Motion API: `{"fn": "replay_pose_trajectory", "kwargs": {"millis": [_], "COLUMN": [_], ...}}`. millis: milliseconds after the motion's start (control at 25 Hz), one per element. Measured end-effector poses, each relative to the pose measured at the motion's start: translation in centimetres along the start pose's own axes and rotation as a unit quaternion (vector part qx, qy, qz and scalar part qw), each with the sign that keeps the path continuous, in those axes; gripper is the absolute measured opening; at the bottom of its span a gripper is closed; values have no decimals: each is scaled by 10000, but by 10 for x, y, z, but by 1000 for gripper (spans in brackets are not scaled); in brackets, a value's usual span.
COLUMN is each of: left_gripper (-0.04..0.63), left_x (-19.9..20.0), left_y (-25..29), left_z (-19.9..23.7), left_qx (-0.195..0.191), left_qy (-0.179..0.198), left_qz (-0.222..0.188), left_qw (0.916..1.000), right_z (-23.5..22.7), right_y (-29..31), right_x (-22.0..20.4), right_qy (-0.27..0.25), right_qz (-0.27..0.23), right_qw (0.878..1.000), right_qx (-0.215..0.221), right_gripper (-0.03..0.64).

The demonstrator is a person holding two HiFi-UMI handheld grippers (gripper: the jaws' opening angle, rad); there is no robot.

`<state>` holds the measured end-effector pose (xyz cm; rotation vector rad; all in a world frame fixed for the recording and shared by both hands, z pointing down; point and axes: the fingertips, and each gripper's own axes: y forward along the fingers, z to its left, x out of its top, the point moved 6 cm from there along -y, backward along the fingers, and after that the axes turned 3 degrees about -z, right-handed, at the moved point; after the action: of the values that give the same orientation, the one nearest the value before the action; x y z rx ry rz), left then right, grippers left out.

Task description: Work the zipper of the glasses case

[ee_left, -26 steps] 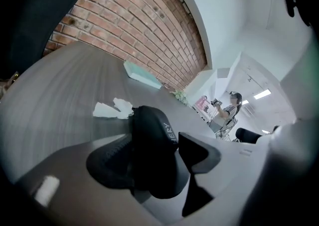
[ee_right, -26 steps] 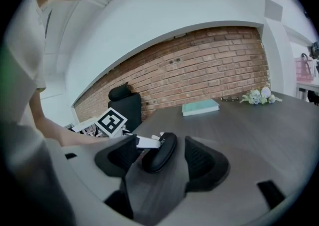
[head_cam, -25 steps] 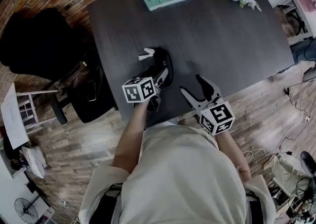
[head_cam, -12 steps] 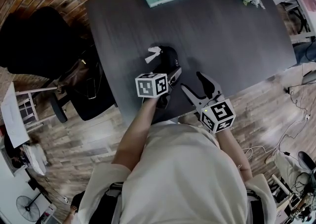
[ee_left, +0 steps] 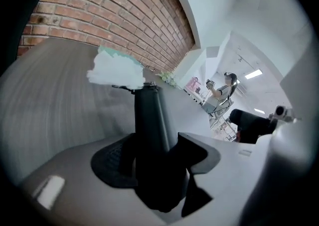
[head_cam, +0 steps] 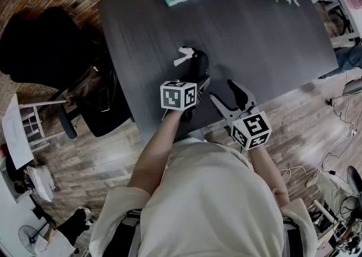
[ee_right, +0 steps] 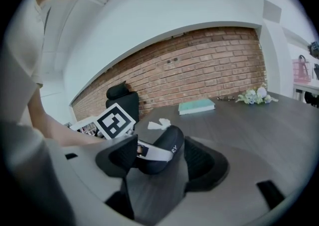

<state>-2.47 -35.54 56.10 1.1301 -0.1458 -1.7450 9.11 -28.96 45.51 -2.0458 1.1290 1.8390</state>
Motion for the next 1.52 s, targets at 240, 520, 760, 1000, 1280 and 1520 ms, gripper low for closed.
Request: {"fn": "replay_pose_trajectory", "kwargs": {"millis": [240,520,760,1000,1280,1520], "left_gripper": [267,265,264,264,264,262], "left_x": [-9,-54,-103,-152,-195,-206], "left_y": [-31,-74,-109,-137,-155,-167], "left_z": [-32,-79,-119,-152,-173,-173], "left_qx": [-115,-186,-255,-290,-277,-250], "left_qy": [241,481,732,1008,1040,900], "left_qz": [-297,-492,-488,-345,-254,-236], "left_qw": [9992,9975,9958,9939,9939,9953], "right_z": [1,35,91,136,172,183], "right_y": [-18,-30,-44,-58,-85,-113], "right_x": [14,36,21,-12,-25,-11], "right_qy": [-291,-1200,-2353,-3473,-3934,-3421], "right_qz": [-209,77,773,1319,1310,1125], "right_qw": [9993,9898,9542,9037,8816,9000], "right_qx": [39,767,1677,2129,2257,2455], "right_gripper": [282,284,289,291,32,8]}}
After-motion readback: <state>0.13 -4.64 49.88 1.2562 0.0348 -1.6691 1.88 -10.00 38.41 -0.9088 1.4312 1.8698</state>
